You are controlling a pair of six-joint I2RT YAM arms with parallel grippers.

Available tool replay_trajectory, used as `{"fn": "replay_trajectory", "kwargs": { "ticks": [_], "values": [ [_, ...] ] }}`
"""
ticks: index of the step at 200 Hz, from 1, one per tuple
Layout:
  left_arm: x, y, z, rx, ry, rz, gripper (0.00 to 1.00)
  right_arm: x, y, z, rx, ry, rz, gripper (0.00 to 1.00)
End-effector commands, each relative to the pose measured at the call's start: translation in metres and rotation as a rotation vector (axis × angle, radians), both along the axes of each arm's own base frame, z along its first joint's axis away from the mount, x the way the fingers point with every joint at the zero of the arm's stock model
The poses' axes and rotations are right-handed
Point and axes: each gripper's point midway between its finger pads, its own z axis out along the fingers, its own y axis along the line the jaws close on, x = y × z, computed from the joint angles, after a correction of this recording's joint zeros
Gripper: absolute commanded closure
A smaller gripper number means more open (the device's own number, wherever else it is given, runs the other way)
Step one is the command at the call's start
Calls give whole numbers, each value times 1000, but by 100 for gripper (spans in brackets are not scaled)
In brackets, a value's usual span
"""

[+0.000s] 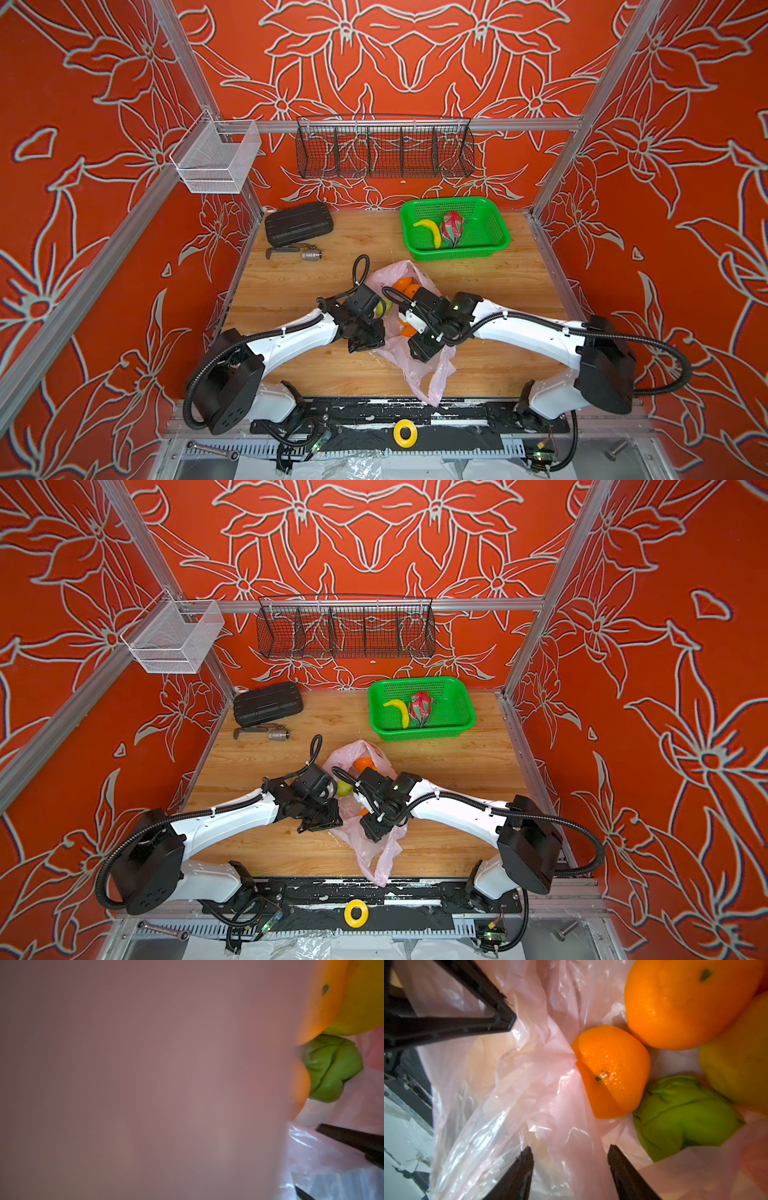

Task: Untie the knot of the plastic bag and take out the fruit
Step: Pick up the fruit from the plastic bag.

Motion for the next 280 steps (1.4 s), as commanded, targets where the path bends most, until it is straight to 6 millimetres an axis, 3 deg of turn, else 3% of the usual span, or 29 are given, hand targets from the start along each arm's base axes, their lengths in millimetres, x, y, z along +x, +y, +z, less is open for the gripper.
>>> {"fn": "replay_trajectory", "kwargs": {
  "ticks": [1, 31, 60, 96, 157, 191, 227, 280],
  "values": [
    [4, 5, 4, 19, -50, 8, 79, 31, 7, 36, 63, -177, -90, 33],
    [4, 6, 7, 15, -59, 12, 79, 63, 9, 50, 93, -307, -237, 28],
    [5, 6, 10, 5, -72, 14, 79, 80, 13, 43, 75, -324, -351, 26],
    [6, 5, 10, -1, -83, 7, 79, 98, 17, 21, -3, -344, -407, 24],
    [5, 3, 6, -10, -84, -1, 80, 117, 23, -17, -90, -370, -387, 11],
    [6, 6, 7, 4, -94, -4, 79, 120, 27, -37, -110, -334, -369, 9],
    [7, 4, 8, 2, -95, -12, 79, 120, 40, -49, -88, -291, -345, 12],
    [8, 3, 8, 1, -96, -15, 80, 129, 38, -56, -82, -288, -364, 29]
  ]
}}
